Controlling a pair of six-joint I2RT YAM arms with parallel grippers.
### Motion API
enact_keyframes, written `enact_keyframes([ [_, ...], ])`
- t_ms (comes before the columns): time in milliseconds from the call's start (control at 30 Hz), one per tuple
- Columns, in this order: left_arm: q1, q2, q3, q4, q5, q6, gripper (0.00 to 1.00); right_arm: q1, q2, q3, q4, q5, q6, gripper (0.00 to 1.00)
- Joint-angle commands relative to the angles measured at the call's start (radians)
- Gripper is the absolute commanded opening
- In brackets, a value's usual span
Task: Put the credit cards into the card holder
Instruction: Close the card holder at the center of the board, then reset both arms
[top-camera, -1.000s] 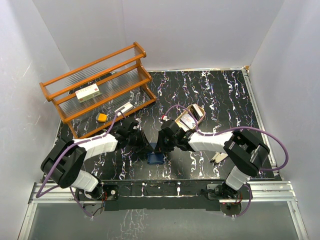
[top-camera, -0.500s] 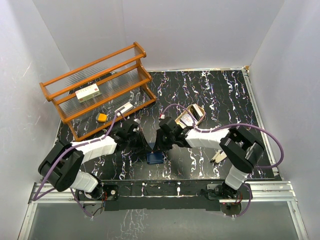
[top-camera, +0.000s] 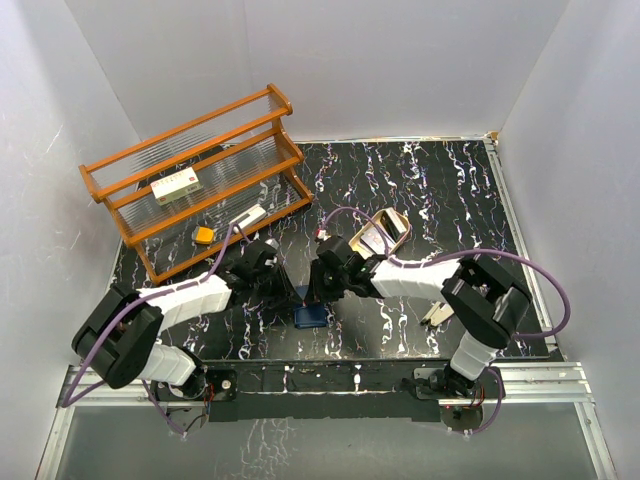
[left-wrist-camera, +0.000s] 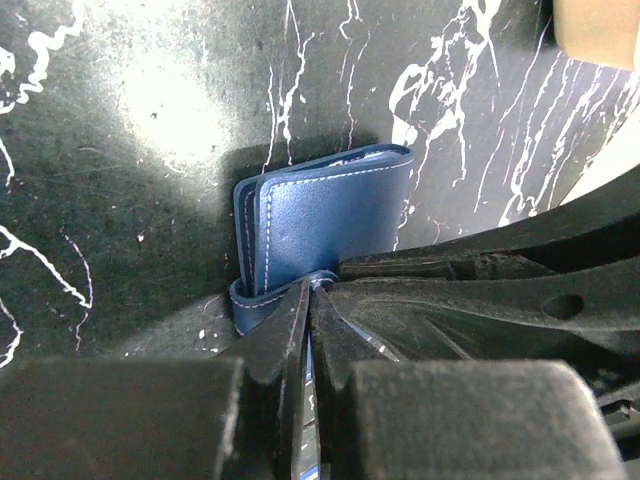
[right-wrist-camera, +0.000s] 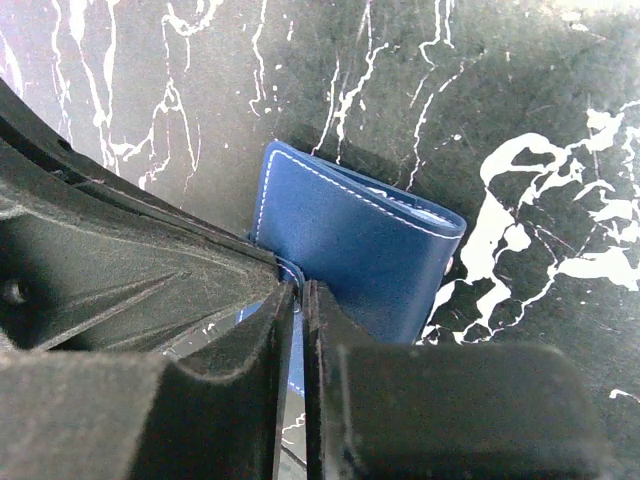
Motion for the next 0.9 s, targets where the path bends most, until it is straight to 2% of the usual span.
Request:
enact_keyframes([
  [0, -0.014, -0.036, 0.035, -0.185, -0.05, 0.028, 0.04, 0.005, -0.012, -0.01, -0.088, 0.13, -0.087, 0.13],
  [267, -0.014, -0.111, 0.19, -0.323, -0.133, 0.05, 0.16, 0.005, -0.119, 0.05, -0.196, 0.175, -0.135, 0.33],
  [467, -0.014, -0.211, 0.309, -0.477, -0.222, 0.081, 0.35, 0.004, -0.274, 0.071, -0.228, 0.162, -0.163, 0.47],
  [533, -0.013, -0.244, 0.358, -0.524, -0.246, 0.098, 0.42, 0.005, -0.344, 0.084, -0.239, 0.179, -0.173, 0.53],
  [567, -0.014, -0.261, 0.387, -0.55, -0.257, 0.104, 0.47, 0.004, -0.377, 0.096, -0.253, 0.198, -0.177, 0.6],
  [600, -0.014, -0.278, 0.415, -0.585, -0.268, 0.113, 0.68, 0.005, -0.409, 0.115, -0.275, 0.222, -0.182, 0.68],
  [633, -0.014, -0.293, 0.448, -0.603, -0.278, 0.123, 0.95, 0.004, -0.438, 0.137, -0.301, 0.247, -0.188, 0.76],
  [700, -0.014, -0.324, 0.509, -0.66, -0.299, 0.14, 0.99, 0.005, -0.488, 0.185, -0.351, 0.297, -0.197, 0.96],
  [867, -0.014, -0.393, 0.651, -0.716, -0.333, 0.183, 0.99, 0.005, -0.584, 0.298, -0.445, 0.373, -0.207, 0.98],
])
